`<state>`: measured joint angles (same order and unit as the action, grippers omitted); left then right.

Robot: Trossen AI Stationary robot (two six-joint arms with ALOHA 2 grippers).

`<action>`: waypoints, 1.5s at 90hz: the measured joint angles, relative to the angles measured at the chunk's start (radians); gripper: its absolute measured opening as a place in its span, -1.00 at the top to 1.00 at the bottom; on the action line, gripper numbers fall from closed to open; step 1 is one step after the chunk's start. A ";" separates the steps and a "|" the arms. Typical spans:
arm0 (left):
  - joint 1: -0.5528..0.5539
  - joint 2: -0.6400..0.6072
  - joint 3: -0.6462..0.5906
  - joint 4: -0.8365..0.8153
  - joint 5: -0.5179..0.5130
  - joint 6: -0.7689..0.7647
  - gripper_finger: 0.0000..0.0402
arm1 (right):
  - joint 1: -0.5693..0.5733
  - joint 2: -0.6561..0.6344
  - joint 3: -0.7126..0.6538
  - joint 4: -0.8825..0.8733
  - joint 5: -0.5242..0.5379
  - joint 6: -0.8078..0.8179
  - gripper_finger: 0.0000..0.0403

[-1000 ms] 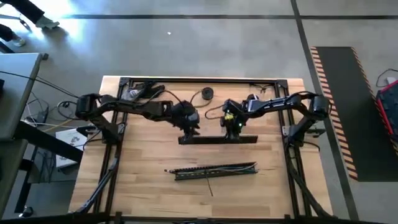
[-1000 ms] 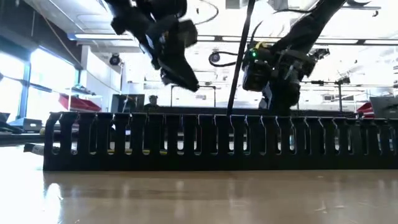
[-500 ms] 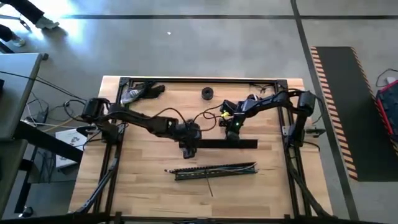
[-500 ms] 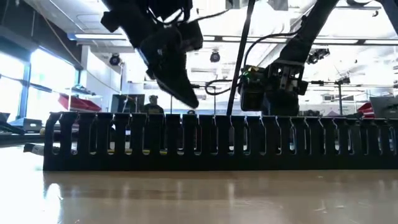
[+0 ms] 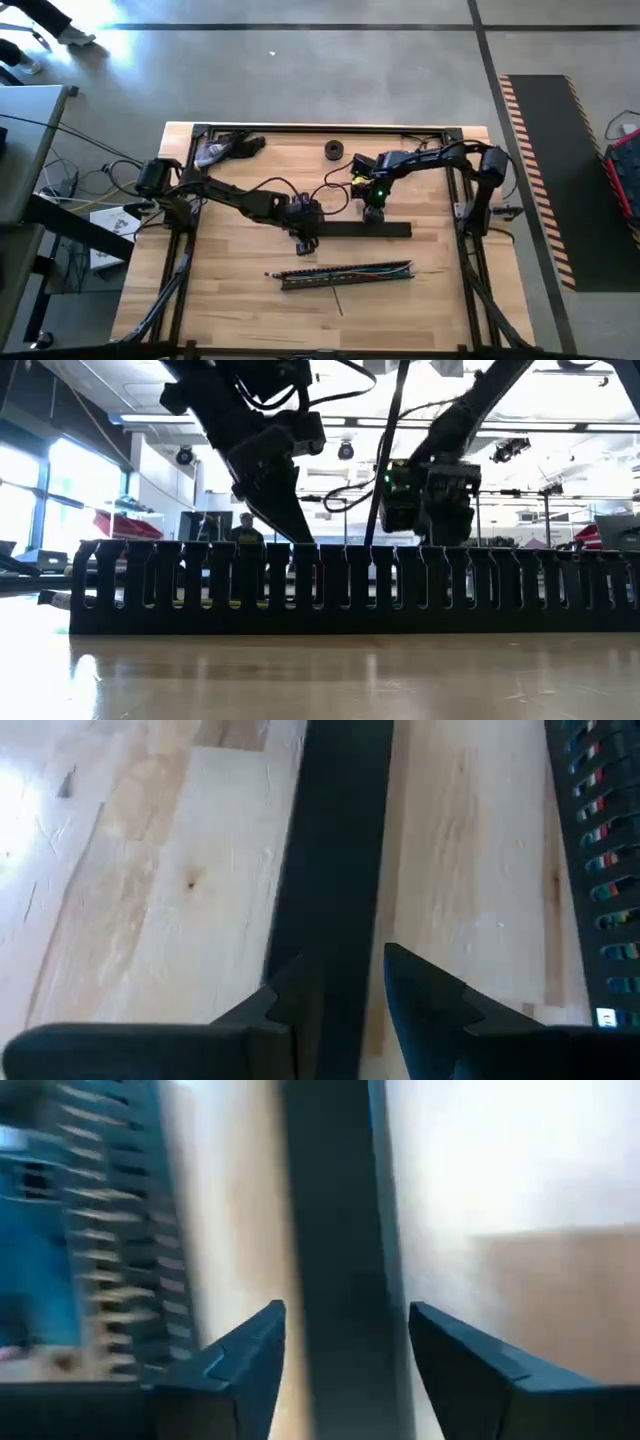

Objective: Ziptie cables
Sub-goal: Close the black cable duct

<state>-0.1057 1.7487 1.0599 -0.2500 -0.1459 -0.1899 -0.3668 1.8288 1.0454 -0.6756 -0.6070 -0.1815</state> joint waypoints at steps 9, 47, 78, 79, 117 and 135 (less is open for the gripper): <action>-0.015 -0.012 0.000 0.001 -0.009 -0.038 0.55 | 0.006 -0.060 -0.001 0.000 0.095 -0.048 0.00; -0.152 -0.059 0.000 -0.043 -0.243 -0.226 0.55 | 0.269 -0.470 -0.624 0.980 0.290 0.193 0.01; -0.199 -0.059 0.000 -0.035 -0.280 -0.307 0.55 | 0.335 -0.304 -0.617 1.077 0.458 0.091 -0.46; -0.199 -0.059 0.000 -0.035 -0.279 -0.307 0.55 | 0.335 -0.296 -0.614 1.077 0.454 0.089 -0.49; -0.203 -0.059 0.000 -0.020 -0.251 -0.307 0.55 | 0.341 -0.057 -0.559 1.120 0.541 0.077 -0.58; -0.209 -0.059 0.000 -0.016 -0.252 -0.306 0.55 | 0.364 -0.042 -0.560 1.150 0.553 0.073 -0.09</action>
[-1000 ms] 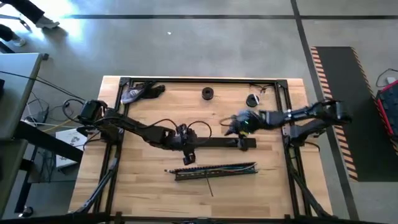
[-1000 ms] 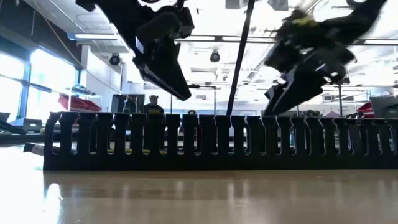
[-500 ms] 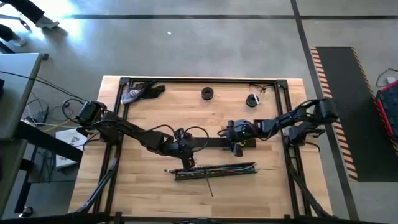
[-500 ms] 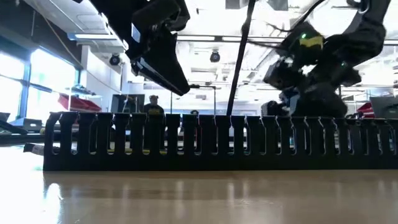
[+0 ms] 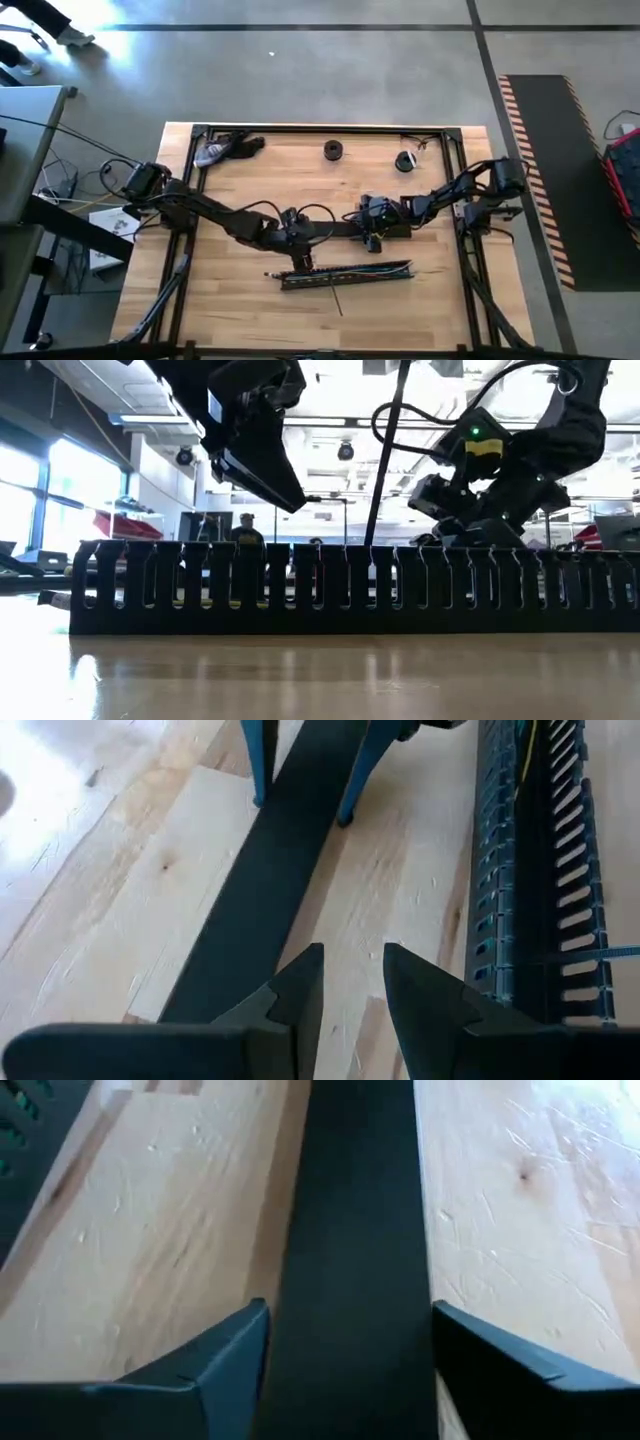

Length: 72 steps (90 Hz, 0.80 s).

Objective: Ziptie cables
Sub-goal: Close the black cable duct

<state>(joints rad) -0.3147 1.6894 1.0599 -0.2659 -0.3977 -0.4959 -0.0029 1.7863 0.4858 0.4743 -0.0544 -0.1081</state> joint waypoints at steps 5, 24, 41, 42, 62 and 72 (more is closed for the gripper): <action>-0.003 0.000 0.000 0.000 -0.004 0.000 0.55 | 0.004 0.000 0.000 0.003 0.010 0.002 -0.02; -0.028 -0.024 0.000 -0.004 -0.085 0.018 0.55 | 0.018 -0.036 -0.004 -0.015 0.042 0.050 -0.02; -0.052 -0.098 0.000 -0.039 -0.190 0.021 0.55 | 0.022 -0.151 -0.015 -0.110 0.077 0.104 -0.02; -0.054 -0.102 0.000 -0.041 -0.198 0.021 0.55 | 0.024 -0.160 -0.017 -0.118 0.082 0.105 -0.02; -0.066 -0.146 0.000 -0.051 -0.293 0.028 0.55 | 0.050 -0.287 -0.014 -0.188 0.126 0.105 -0.02; -0.066 -0.147 0.000 -0.050 -0.296 0.028 0.55 | 0.066 -0.339 -0.014 -0.200 0.123 0.108 -0.02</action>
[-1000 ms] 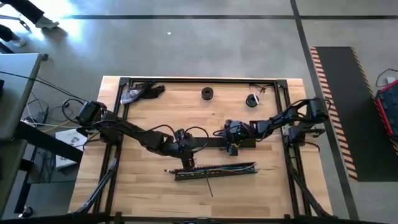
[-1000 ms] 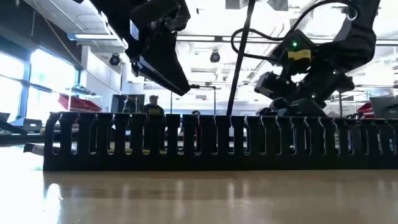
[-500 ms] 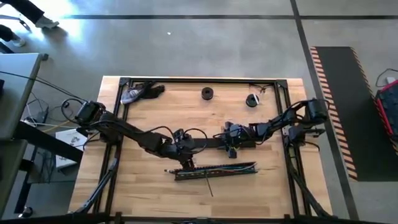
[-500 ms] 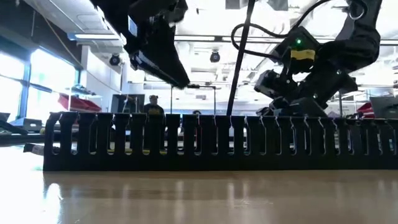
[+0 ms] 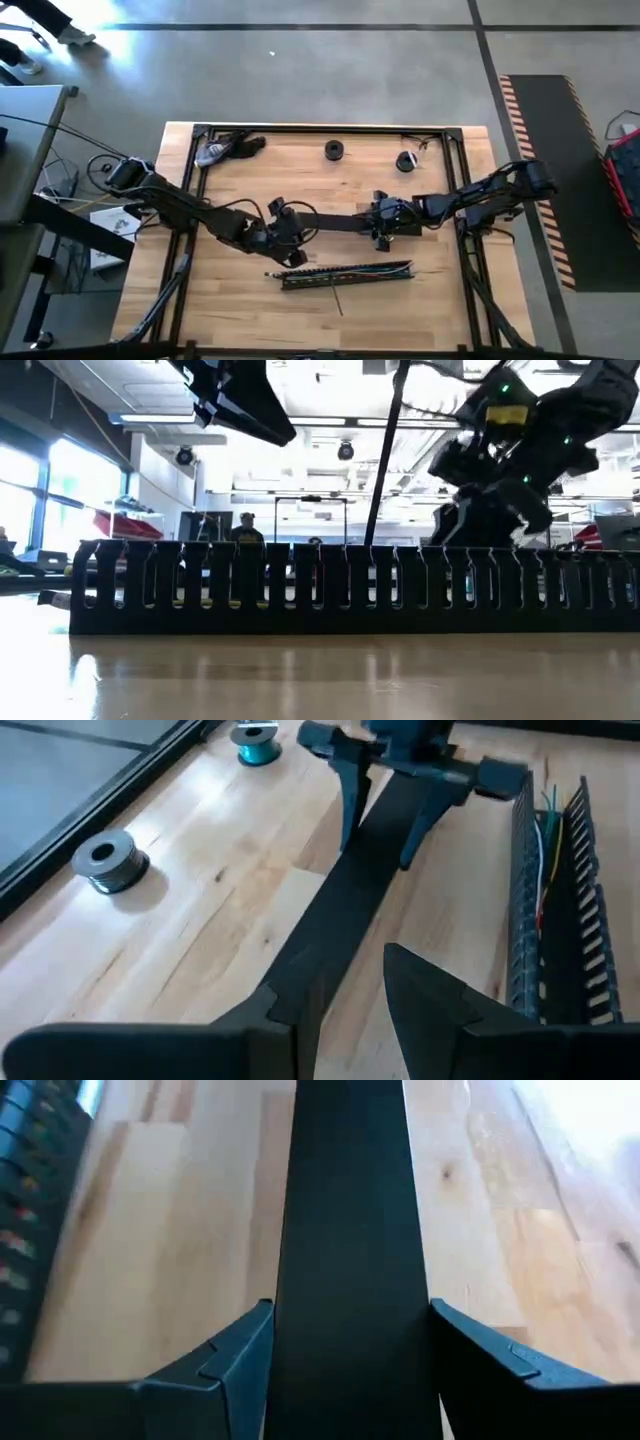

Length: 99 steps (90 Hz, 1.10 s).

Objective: Ziptie cables
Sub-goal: Close the black cable duct

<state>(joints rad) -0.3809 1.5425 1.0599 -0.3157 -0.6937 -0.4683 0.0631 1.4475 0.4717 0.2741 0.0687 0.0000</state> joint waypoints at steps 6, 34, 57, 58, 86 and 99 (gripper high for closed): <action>0.000 0.000 0.000 0.006 -0.004 0.000 0.55 | 0.015 -0.031 0.001 -0.006 -0.002 0.000 -0.02; -0.023 -0.087 0.000 0.077 -0.029 0.008 0.55 | 0.179 -0.066 0.131 -0.179 0.000 0.098 -0.02; -0.084 -0.103 0.000 0.101 -0.035 -0.022 0.55 | 0.333 0.020 0.254 -0.224 0.074 0.181 -0.02; -0.087 -0.102 0.000 0.103 -0.036 -0.024 0.55 | 0.340 0.028 0.259 -0.225 0.081 0.183 -0.02; -0.193 -0.091 0.000 0.098 -0.121 -0.067 0.55 | 0.416 0.218 0.380 -0.281 0.194 0.230 -0.02; -0.233 -0.090 0.000 0.097 -0.145 -0.091 0.55 | 0.416 0.257 0.413 -0.287 0.198 0.236 -0.02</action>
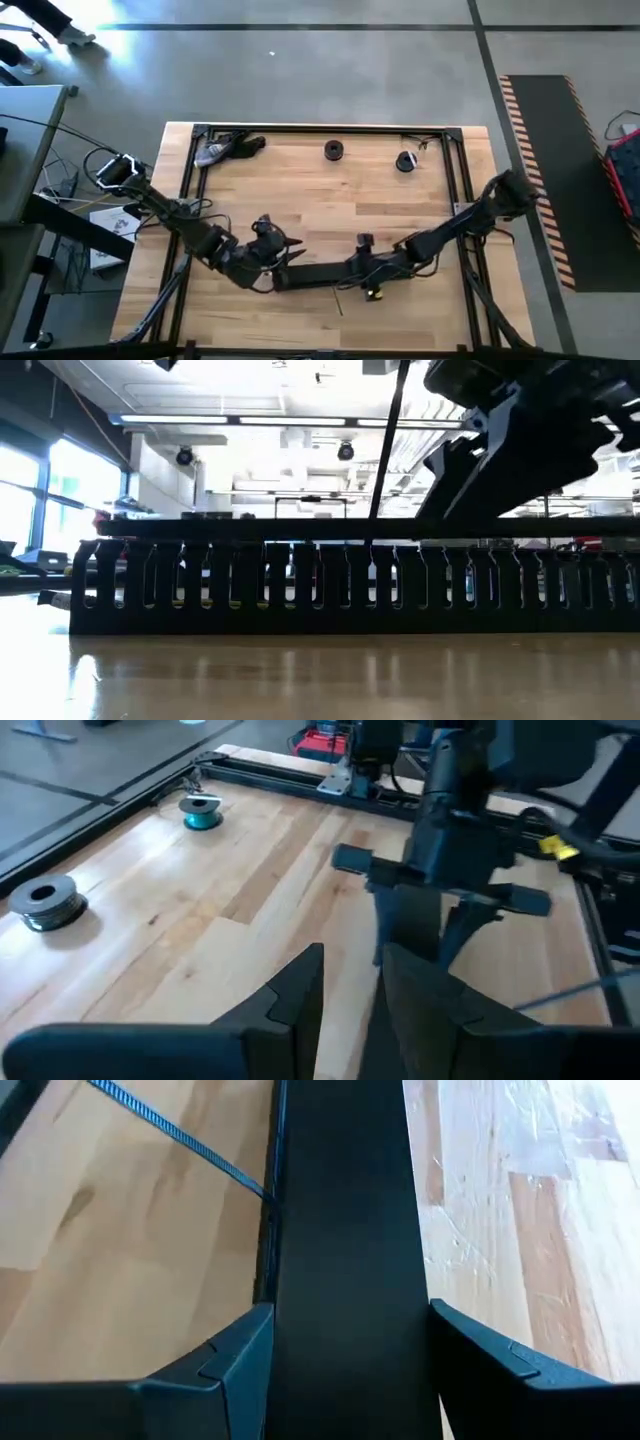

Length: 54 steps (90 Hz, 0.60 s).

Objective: Ziptie cables
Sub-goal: Close the black cable duct

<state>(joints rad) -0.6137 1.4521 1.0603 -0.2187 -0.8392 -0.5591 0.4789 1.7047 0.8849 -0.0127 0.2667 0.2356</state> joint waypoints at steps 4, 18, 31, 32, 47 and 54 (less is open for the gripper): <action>-0.012 0.000 0.000 -0.002 -0.017 -0.010 0.55 | 0.000 0.004 0.006 0.000 -0.002 0.002 -0.02; -0.038 0.000 0.000 -0.002 -0.042 -0.029 0.55 | 0.000 0.007 0.013 -0.005 -0.012 0.022 -0.02; -0.038 0.002 0.000 -0.002 0.003 -0.079 0.55 | 0.007 0.008 0.013 0.002 -0.032 0.035 -0.02; -0.038 0.003 0.000 -0.002 0.009 -0.083 0.55 | 0.008 0.008 0.013 0.002 -0.033 0.036 -0.02; -0.038 0.047 0.000 -0.002 0.072 -0.095 0.55 | 0.028 0.008 0.013 -0.006 -0.032 0.053 -0.02; -0.038 0.079 0.000 -0.002 0.073 -0.095 0.55 | 0.029 0.008 0.013 -0.012 -0.032 0.054 -0.02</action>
<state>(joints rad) -0.6521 1.5307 1.0602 -0.2211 -0.7666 -0.6540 0.5079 1.7123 0.8978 -0.0252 0.2346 0.2895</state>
